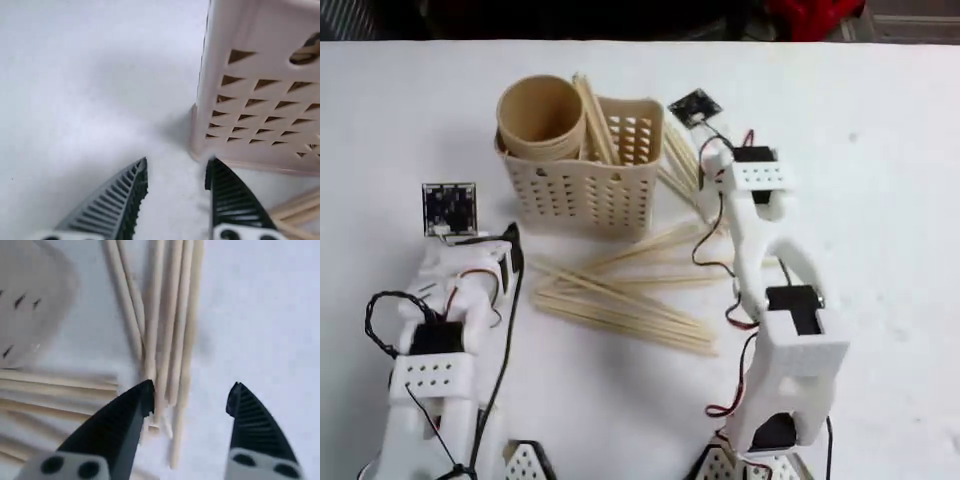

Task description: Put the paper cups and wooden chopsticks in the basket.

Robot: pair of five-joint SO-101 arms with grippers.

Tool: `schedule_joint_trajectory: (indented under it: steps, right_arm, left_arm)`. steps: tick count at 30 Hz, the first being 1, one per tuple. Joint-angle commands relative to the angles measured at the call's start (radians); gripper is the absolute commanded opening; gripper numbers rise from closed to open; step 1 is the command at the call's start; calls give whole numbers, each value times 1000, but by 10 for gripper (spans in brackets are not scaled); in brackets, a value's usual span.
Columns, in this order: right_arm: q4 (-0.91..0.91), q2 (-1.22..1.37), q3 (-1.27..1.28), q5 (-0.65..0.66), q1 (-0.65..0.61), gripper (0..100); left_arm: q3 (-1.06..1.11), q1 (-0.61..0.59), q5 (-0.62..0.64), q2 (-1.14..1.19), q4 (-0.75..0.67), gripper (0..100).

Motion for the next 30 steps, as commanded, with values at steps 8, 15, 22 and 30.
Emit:
schedule_joint_trajectory:
  steps: [8, 15, 22, 30]
  right_arm:
    - [-13, 33, -9, 14, -65, 241]
    - [-19, 174, -77, 14, -53, 236]
    - [113, 237, -210, 5, 22, 25]
    - [271, 269, -261, 31, 162, 17]
  left_arm:
    - [-3, 10, -12, -19, -23, 203]
    - [-3, 8, -12, -19, -23, 203]
    - [-3, 8, -12, -19, -23, 203]
    - [-3, 8, -12, -19, -23, 203]
